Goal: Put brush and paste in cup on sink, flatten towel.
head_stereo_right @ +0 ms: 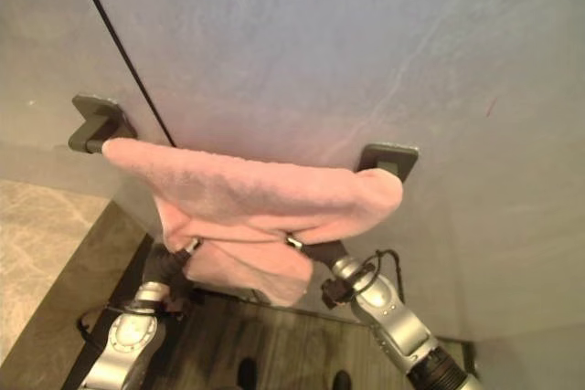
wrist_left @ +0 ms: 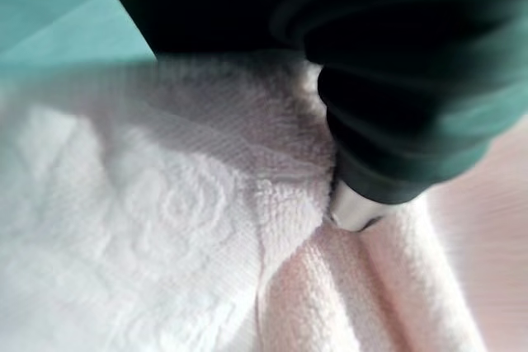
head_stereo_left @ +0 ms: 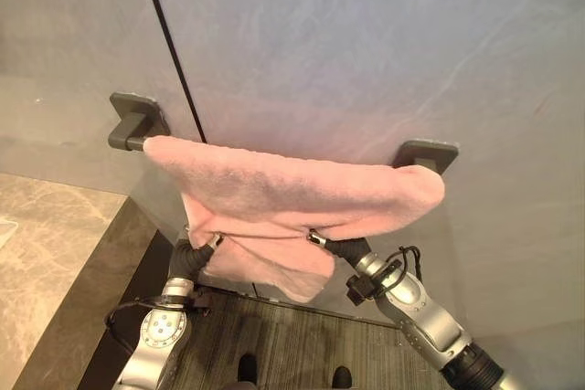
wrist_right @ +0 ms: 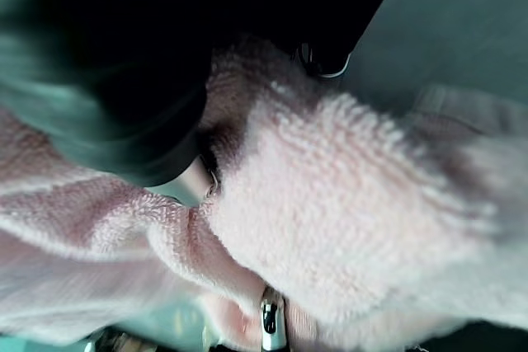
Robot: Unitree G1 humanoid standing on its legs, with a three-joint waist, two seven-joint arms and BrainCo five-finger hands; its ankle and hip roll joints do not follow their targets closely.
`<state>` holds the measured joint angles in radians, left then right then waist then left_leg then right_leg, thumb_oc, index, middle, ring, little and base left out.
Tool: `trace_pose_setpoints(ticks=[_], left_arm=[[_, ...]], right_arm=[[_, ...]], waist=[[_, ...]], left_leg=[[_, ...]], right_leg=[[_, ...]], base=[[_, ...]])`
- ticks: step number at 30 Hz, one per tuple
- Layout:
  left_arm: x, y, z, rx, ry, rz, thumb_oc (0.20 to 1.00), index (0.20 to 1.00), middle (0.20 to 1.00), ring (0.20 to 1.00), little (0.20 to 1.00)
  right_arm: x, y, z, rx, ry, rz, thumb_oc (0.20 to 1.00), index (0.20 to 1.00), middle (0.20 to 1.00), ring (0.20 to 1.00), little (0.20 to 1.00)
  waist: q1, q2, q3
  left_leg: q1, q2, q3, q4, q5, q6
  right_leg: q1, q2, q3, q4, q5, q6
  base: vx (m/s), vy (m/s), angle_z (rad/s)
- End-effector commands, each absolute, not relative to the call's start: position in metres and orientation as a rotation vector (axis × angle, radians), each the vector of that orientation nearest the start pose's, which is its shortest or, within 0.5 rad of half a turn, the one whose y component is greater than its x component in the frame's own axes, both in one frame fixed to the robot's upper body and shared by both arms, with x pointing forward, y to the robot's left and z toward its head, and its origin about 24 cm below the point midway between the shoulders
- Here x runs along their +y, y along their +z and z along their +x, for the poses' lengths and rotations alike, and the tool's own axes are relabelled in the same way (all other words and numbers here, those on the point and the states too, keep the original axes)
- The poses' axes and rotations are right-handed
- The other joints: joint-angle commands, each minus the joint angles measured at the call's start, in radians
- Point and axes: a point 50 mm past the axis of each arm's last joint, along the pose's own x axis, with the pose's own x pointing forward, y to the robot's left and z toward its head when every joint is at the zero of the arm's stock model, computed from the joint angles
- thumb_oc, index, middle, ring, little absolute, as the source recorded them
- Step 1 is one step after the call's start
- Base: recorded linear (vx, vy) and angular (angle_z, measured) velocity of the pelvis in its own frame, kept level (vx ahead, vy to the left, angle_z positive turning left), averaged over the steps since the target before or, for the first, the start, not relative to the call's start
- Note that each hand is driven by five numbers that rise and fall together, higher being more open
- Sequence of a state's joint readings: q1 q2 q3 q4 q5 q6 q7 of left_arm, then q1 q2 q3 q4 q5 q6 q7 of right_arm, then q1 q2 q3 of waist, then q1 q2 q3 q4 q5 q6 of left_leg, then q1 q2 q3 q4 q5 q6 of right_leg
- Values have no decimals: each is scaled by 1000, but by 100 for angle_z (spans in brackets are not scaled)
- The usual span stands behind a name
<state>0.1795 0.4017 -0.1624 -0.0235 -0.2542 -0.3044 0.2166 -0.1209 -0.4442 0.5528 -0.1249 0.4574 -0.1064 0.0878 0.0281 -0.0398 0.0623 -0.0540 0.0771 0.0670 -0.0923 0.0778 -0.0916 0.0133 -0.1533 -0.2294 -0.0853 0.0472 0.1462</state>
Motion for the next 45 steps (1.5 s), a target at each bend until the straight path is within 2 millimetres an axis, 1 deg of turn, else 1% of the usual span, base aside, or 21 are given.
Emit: trace_pose_setpoints(ticks=[1,7,11,12,14,15,16,17,18,19,26,28,29,31,35,37,39,41,43,44,45], left_arm=[[233,54,214,-189,183,216,200,200,200,200,200],[231,56,213,-207,164,348,200,200,200,200,200],[232,44,213,-155,175,346,200,200,200,200,200],[232,44,213,-156,175,346,200,200,200,200,200],[231,31,214,-97,167,345,200,200,200,200,200],[229,16,214,-29,146,362,200,200,200,200,200],[229,16,215,-29,146,362,200,200,200,200,200],[228,10,214,-1,137,367,420,420,420,420,420],[225,5,213,27,107,372,740,740,740,740,740],[226,5,213,24,102,387,1000,1000,1000,1000,1000],[229,-17,204,132,100,406,1000,1000,1000,1000,1000],[232,-28,198,190,123,398,1000,1000,1000,1000,1000],[234,-30,196,205,139,389,1000,1000,1000,1000,1000],[238,-31,193,214,161,378,1000,1000,1000,1000,1000],[253,-31,181,229,285,338,1000,1000,1000,1000,1000],[258,-27,178,212,335,323,1000,1000,1000,1000,1000],[270,-12,174,139,438,301,1000,1000,1000,1000,1000],[271,-10,173,131,452,297,1000,1000,1000,1000,1000],[277,5,174,58,508,300,1000,1000,1000,1000,1000],[284,24,174,-34,557,350,1000,1000,1000,1000,1000],[285,32,174,-75,576,363,1000,1000,1000,1000,1000]], right_arm=[[-88,90,233,-199,681,119,200,200,200,200,200],[-87,92,233,-209,690,105,200,200,200,200,200],[-88,80,235,-161,667,91,200,200,200,200,200],[-87,80,235,-161,667,91,247,247,247,247,247],[-87,68,236,-113,674,51,410,410,410,410,410],[-88,48,239,-33,644,6,812,812,812,812,812],[-88,48,239,-34,643,5,1000,1000,1000,1000,1000],[-89,43,239,-23,643,-29,1000,1000,1000,1000,1000],[-89,39,239,-6,650,-51,1000,1000,1000,1000,1000],[-91,37,239,1,638,-57,1000,1000,1000,1000,1000],[-108,3,234,160,523,32,1000,1000,1000,1000,1000],[-123,-16,228,249,434,58,1000,1000,1000,1000,1000],[-139,-31,223,311,340,58,1000,1000,1000,1000,1000],[-146,-36,220,333,302,62,1000,1000,1000,1000,1000],[-181,-51,202,388,39,182,1000,1000,1000,1000,1000],[-197,-50,196,369,-69,217,1000,1000,1000,1000,1000],[-225,-40,187,294,-256,213,1000,1000,1000,1000,1000],[-226,-38,186,286,-254,191,1000,1000,1000,1000,1000],[-240,-16,189,173,-327,158,1000,1000,1000,1000,1000],[-253,8,192,48,-380,75,1000,1000,1000,1000,1000],[-255,17,193,2,-394,52,1000,1000,1000,1000,1000]], waist=[[19,-64,-24],[23,-68,-17],[23,-70,-16],[23,-70,-16],[22,-69,-17],[21,-66,-18],[22,-66,-18],[21,-64,-18],[19,-62,-20],[18,-61,-21],[10,-53,-33],[4,-50,-37],[-2,-47,-40],[-4,-46,-42],[-22,-37,-43],[-32,-31,-43],[-48,-21,-43],[-50,-19,-44],[-56,-13,-45],[-62,-7,-45],[-64,-4,-46]], left_leg=[[-20,20,26,5,-9,-29],[-24,22,25,5,-9,-28],[-25,22,26,5,-8,-28],[-25,22,26,5,-8,-28],[-25,21,26,5,-8,-27],[-23,21,25,5,-8,-26],[-23,21,25,5,-8,-26],[-23,21,25,5,-8,-25],[-21,21,25,5,-9,-25],[-19,21,24,5,-10,-25],[-6,22,29,5,-13,-24],[-2,22,30,5,-14,-23],[1,22,32,5,-15,-23],[3,23,34,5,-16,-23],[13,24,36,5,-20,-22],[17,25,40,5,-20,-23],[20,26,44,5,-23,-23],[22,28,45,5,-25,-23],[24,29,49,5,-26,-23],[25,30,51,5,-27,-24],[26,31,53,5,-28,-24]], right_leg=[[-63,-105,42,-2,83,73],[-65,-104,40,-2,82,75],[-66,-104,42,-2,85,76],[-66,-104,42,-2,85,76],[-65,-104,41,-2,84,74],[-64,-104,43,-2,84,74],[-64,-104,43,-2,84,74],[-64,-105,42,-2,84,74],[-63,-104,42,-2,83,74],[-61,-104,42,-2,82,74],[-50,-103,43,-2,77,74],[-47,-103,46,-2,76,74],[-46,-104,47,-2,76,74],[-45,-103,47,-2,75,74],[-39,-102,49,-2,71,74],[-38,-102,51,-2,71,73],[-39,-103,54,-2,70,73],[-38,-103,55,-2,69,73],[-41,-103,58,-2,69,73],[-42,-102,62,-2,68,72],[-42,-102,62,-2,68,72]], base=[[0,0,0],[0,0,0],[0,0,0],[0,0,0],[0,0,0],[0,0,0],[0,0,0],[0,0,0],[0,0,0],[22,1,-3],[4,0,0],[0,0,0],[0,0,0],[-3,-4,-2],[-10,-9,-7],[-14,-3,-16],[-14,-2,-7],[-8,2,-6],[-18,0,-7],[-13,2,-8],[-4,1,-10]])
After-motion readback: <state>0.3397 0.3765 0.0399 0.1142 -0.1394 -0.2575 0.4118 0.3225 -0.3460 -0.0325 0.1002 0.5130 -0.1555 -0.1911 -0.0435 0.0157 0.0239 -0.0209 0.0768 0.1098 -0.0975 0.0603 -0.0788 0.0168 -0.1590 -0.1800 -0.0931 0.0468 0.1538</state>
